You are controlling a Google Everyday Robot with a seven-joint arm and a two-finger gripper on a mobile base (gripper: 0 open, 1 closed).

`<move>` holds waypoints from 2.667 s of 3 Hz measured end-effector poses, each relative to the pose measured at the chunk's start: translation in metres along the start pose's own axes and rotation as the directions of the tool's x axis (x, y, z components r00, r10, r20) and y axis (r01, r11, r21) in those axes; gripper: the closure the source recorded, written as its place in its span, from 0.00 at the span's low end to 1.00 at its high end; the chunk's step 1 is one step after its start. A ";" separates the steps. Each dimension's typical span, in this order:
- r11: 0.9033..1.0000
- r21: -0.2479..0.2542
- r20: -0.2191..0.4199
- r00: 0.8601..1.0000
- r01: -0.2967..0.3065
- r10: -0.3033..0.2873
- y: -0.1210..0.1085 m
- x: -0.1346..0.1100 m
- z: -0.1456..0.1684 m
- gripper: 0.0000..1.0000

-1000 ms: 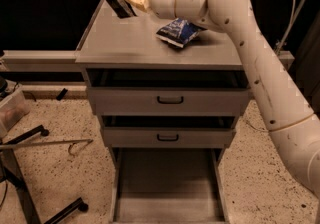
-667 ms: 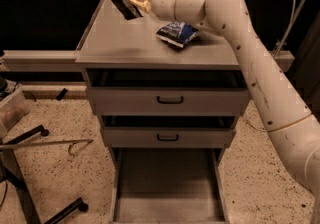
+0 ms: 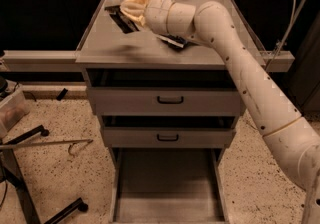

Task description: Pick rxbar chocolate from bottom drawer and place on counter

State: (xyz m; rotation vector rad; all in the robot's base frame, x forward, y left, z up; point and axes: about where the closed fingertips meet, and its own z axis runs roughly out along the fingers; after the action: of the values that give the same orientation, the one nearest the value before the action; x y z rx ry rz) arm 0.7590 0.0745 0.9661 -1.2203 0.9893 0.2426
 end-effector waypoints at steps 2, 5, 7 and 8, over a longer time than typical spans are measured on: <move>0.994 -0.094 0.007 0.998 -0.064 0.064 0.049 0.011 0.020 1.00; 0.990 -0.119 -0.075 0.995 -0.075 0.067 0.060 0.028 0.027 1.00; 0.971 -0.168 -0.077 0.984 -0.171 0.160 0.090 0.031 0.032 1.00; 0.958 -0.191 -0.075 0.977 -0.213 0.202 0.106 0.029 0.032 1.00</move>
Offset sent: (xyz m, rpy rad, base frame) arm -0.0248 0.0427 -0.0646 -0.0265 0.1322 0.1124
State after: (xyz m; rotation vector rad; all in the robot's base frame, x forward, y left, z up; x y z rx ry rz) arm 0.7240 0.1321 0.8731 -1.3093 1.1642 0.4843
